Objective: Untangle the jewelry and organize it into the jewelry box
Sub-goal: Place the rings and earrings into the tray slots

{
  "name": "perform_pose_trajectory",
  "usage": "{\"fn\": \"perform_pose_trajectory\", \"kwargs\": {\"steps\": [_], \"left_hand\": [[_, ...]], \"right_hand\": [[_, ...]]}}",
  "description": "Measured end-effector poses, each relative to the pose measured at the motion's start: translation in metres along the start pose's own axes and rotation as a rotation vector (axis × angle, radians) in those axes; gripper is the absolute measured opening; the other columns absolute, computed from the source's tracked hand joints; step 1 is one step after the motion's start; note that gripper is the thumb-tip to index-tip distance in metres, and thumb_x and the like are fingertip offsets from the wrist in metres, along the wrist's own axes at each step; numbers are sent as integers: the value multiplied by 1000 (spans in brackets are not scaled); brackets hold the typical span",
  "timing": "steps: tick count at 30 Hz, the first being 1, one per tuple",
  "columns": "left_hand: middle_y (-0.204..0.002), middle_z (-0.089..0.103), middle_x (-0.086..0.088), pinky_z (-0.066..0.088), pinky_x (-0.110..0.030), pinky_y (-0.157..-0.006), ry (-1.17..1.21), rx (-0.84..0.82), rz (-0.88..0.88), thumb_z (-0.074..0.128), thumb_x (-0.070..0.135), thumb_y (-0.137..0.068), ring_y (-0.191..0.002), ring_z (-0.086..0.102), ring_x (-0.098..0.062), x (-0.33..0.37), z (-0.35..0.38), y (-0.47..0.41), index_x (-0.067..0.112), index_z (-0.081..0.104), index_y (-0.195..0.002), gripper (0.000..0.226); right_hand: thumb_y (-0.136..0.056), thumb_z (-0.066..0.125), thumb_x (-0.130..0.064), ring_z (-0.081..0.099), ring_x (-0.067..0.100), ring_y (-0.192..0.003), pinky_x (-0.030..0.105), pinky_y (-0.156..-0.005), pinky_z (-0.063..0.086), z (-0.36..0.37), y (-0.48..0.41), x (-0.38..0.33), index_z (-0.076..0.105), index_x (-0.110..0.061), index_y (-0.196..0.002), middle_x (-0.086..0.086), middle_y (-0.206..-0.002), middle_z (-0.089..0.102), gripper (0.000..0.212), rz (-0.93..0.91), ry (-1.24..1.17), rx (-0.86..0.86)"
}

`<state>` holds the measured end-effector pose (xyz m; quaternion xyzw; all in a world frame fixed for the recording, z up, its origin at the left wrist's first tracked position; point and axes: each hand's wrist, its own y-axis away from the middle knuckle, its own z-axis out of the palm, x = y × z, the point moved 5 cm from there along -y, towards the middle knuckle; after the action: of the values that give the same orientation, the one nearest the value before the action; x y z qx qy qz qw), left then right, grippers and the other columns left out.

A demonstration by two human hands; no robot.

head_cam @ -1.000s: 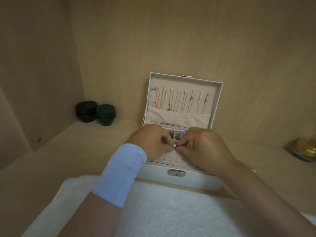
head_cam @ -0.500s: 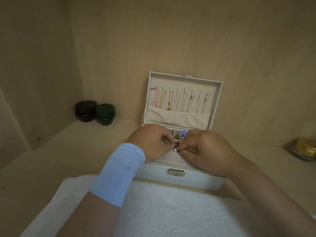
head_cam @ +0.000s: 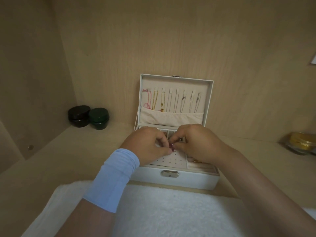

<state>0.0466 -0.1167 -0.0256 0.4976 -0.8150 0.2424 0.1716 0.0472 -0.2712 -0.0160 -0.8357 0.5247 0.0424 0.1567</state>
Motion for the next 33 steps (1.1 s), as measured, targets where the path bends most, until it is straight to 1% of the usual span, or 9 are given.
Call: {"fn": "perform_pose_trajectory", "kwargs": {"steps": [6, 11, 15, 19, 22, 25, 29, 32, 33], "left_hand": [[-81, 65, 24, 40, -16, -69, 47, 15, 10, 73, 42, -81, -76, 54, 10, -2, -2, 0, 35, 73, -85, 8], [-84, 63, 23, 39, -17, -73, 1, -3, 37, 74, 39, -81, -82, 52, 9, 0, 2, -1, 36, 75, -83, 3], [-88, 65, 25, 42, -15, -73, 35, 24, 12, 71, 40, -83, -84, 55, 10, 1, -2, 1, 37, 73, -89, 7], [-90, 64, 22, 43, -14, -74, 97, 109, 28, 68, 34, -86, -86, 55, 6, 24, -11, -4, 34, 71, -88, 3], [-88, 63, 24, 46, -17, -72, 118, 101, 104, 66, 32, -88, -76, 58, 3, 63, -3, -20, 35, 70, -88, 5], [-89, 64, 23, 48, -23, -80, 59, 19, 176, 65, 30, -89, -81, 59, -2, 105, 21, -44, 33, 71, -92, 8], [-88, 63, 22, 47, -23, -83, -72, -151, 208, 65, 28, -89, -78, 55, 0, 145, 68, -78, 32, 72, -97, 12], [-107, 68, 14, 48, -26, -92, -248, -340, 149, 64, 25, -86, -93, 61, -9, 150, 108, -101, 33, 72, -103, 20], [-111, 68, 12, 48, -27, -94, -304, -379, 132, 64, 25, -86, -99, 62, -12, 150, 120, -107, 33, 72, -104, 21]], "right_hand": [[-88, 70, -30, 53, -12, -67, 17, -60, 37, -2, -2, 5, 75, -43, -92, -26, -76, 61, 14, 29, -43, -34], [-91, 67, -23, 54, -13, -66, 15, -62, 39, 0, -1, 8, 70, -41, -105, -21, -91, 67, 23, 34, -92, -41], [-92, 66, -17, 54, -20, -68, 7, -58, 36, -21, 9, 19, 71, -38, -103, -17, -94, 68, 24, 41, -186, 12], [-92, 68, -20, 54, -17, -68, 7, -60, 36, -59, 32, 64, 74, -35, -99, -16, -93, 66, 17, 133, -204, 109], [-92, 69, -20, 52, -20, -69, 3, -60, 37, -74, 55, 106, 74, -33, -98, -17, -93, 65, 15, 206, -159, 103], [-90, 69, -16, 54, -21, -71, 2, -64, 38, -70, 75, 141, 74, -33, -95, -16, -93, 68, 18, 266, -121, 29], [-84, 71, -12, 66, 4, -85, 9, -70, 44, -53, 91, 184, 70, -39, -83, -11, -90, 73, 27, 337, -104, -132], [-81, 72, -9, 67, 11, -83, 17, -74, 50, -50, 101, 199, 69, -40, -78, -6, -90, 75, 31, 367, -153, -214], [-79, 76, -9, 65, 9, -80, 15, -71, 48, -49, 104, 201, 71, -37, -82, -5, -89, 74, 28, 373, -177, -249]]}}
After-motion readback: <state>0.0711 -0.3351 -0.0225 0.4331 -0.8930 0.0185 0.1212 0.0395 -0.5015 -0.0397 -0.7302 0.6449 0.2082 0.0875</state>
